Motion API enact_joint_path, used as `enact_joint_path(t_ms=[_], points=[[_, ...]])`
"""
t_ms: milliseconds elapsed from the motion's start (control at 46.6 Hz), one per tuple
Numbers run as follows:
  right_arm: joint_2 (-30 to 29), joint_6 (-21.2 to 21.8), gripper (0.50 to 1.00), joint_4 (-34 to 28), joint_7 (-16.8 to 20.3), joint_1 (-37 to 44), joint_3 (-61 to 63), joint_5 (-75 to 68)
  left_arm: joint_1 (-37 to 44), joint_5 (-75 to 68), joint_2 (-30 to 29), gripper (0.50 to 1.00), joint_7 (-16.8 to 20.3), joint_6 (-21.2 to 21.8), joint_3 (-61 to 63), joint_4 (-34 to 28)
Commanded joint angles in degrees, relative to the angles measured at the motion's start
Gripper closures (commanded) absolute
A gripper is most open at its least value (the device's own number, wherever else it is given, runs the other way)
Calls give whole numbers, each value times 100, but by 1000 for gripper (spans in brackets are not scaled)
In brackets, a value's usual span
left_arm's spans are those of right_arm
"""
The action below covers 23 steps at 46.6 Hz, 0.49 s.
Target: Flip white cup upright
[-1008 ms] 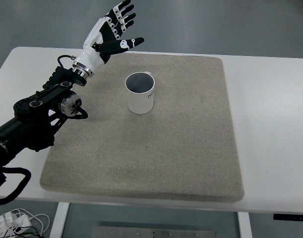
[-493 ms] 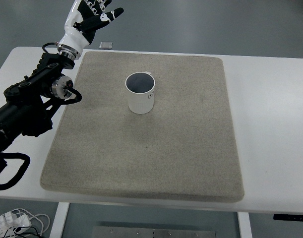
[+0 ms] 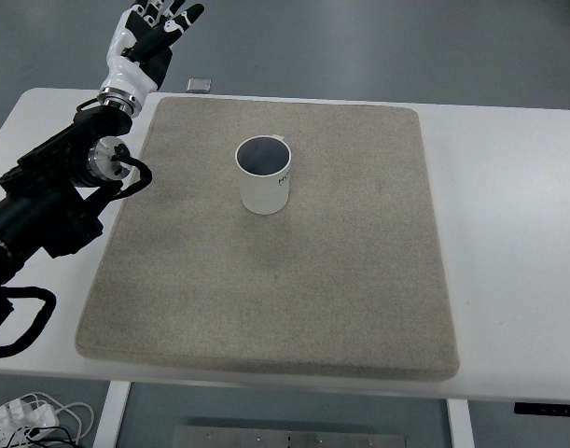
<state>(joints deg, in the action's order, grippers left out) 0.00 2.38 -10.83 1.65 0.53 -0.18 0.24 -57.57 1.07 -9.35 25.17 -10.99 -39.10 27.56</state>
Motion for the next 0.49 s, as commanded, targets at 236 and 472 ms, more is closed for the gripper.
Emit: enact_joint_path(t_ms=[236, 472], points=[[0, 8, 548, 2, -7, 0, 45, -15, 9, 824, 82, 501, -1101, -8, -80, -647], [0, 8, 548, -16, -15, -9, 54, -50, 18, 1685, 91, 501, -1805, -333, -370, -735]])
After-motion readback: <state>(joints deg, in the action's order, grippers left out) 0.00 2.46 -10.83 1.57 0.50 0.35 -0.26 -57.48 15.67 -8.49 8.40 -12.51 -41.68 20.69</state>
